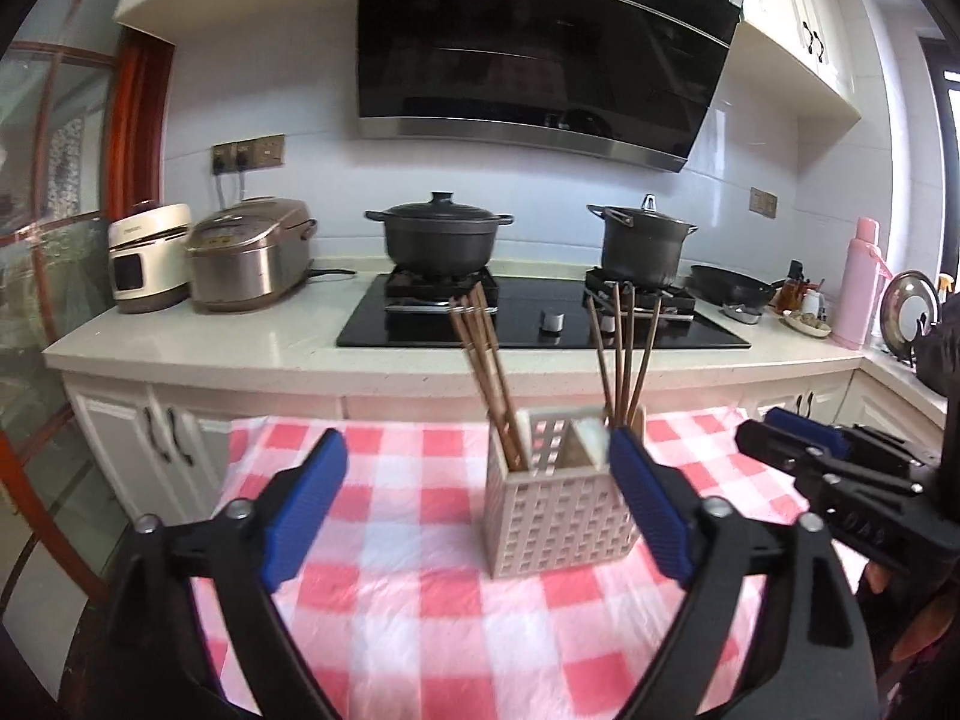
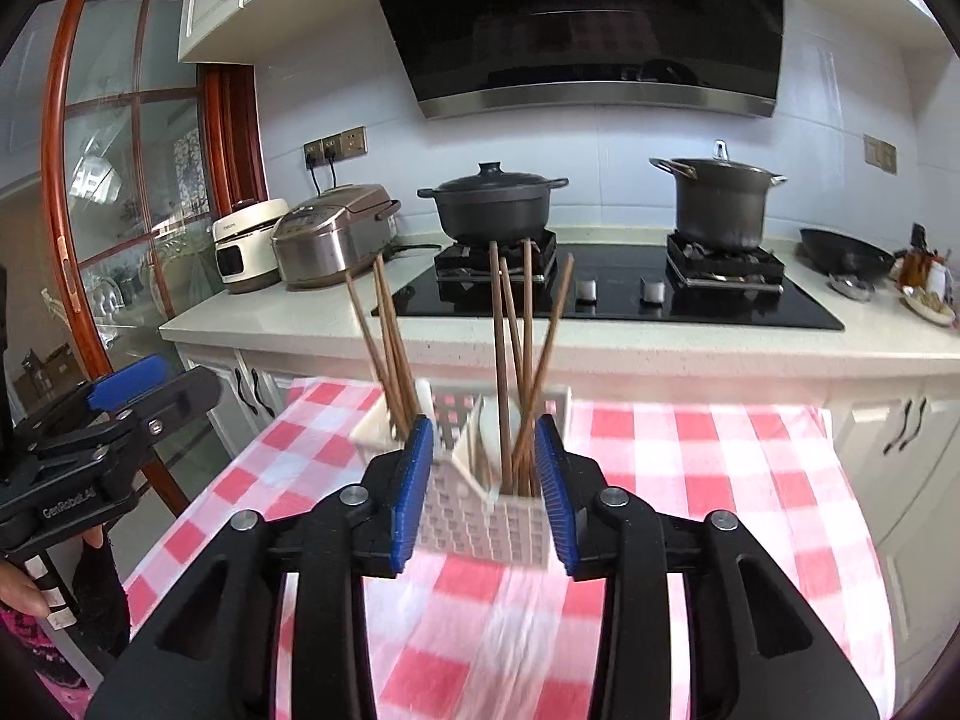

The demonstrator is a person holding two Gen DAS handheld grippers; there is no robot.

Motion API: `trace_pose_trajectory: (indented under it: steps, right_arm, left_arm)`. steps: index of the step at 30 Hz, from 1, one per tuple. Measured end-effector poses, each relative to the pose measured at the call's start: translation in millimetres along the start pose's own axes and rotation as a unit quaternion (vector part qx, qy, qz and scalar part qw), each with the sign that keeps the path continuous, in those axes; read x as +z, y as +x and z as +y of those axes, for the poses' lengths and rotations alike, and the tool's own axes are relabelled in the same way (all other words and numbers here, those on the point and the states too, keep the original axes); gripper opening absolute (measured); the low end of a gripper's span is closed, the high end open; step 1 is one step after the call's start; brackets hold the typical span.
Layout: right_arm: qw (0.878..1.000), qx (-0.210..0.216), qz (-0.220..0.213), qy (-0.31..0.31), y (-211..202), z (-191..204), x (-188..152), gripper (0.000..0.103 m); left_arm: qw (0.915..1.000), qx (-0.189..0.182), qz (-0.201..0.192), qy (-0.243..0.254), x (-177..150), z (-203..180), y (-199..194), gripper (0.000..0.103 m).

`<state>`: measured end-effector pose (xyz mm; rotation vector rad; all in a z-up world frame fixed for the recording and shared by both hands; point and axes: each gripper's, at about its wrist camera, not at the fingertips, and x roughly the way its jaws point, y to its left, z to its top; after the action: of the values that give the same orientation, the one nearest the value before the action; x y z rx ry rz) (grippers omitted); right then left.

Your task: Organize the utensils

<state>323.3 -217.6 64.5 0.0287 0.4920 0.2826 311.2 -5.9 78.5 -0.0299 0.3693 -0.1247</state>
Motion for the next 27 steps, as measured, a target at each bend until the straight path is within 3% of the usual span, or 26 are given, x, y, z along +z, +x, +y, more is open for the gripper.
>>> trace_pose_trajectory:
  steps: [2,10,18,27]
  right_arm:
    - [1.000,0.005,-0.004,0.000,-13,4,-11,0.051]
    - [0.999,-0.002,-0.046,0.008,-61,17,-35,0.080]
    - [0.998,-0.002,-0.057,0.022,-75,17,-47,0.084]
    - [0.997,-0.036,-0.064,0.021,-81,10,-52,0.084]
  left_arm:
    - [1.0000,0.000,-0.004,0.003,-12,-1,-15,0.098]
    - [0.9994,0.023,-0.023,0.007,-42,-10,-62,0.098]
    - [0.9989,0.031,-0.031,0.016,-53,-26,-77,0.098]
    - [0.9988,0.020,-0.043,0.015,-53,-26,-87,0.098]
